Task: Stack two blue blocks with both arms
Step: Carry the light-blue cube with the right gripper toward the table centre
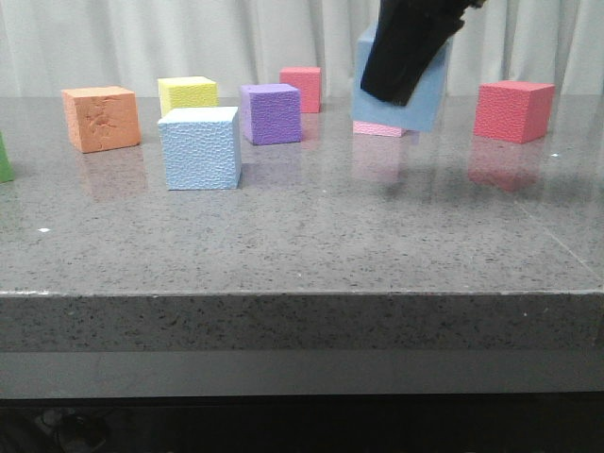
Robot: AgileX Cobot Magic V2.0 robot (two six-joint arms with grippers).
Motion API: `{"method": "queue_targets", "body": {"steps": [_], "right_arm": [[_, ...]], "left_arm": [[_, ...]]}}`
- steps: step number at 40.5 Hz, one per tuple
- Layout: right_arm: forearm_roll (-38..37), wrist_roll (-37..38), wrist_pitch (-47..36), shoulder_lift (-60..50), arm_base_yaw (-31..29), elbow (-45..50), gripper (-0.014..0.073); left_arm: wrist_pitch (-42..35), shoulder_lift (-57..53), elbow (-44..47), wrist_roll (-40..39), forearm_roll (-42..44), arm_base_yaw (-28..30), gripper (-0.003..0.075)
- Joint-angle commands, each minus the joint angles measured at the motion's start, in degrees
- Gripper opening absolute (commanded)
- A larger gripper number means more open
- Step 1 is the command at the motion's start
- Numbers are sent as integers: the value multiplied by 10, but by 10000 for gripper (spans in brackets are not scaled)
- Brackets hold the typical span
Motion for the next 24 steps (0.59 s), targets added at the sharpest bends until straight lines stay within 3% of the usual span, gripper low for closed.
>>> {"method": "queue_targets", "body": {"steps": [1,11,17,24], "right_arm": [[20,-80,-33,-8,7,-19,360],[19,-163,-40,38,41,-20,360],[19,-170,-46,58,45,-20,367],[25,-165,-49,58,45,-20,524]], "left_arm": [[-49,6,-15,-5,-5,0,512],[-49,6,-15,-5,-5,0,512],[-49,6,-15,-5,-5,0,512],[-49,6,-15,-5,-2,0,512]]}}
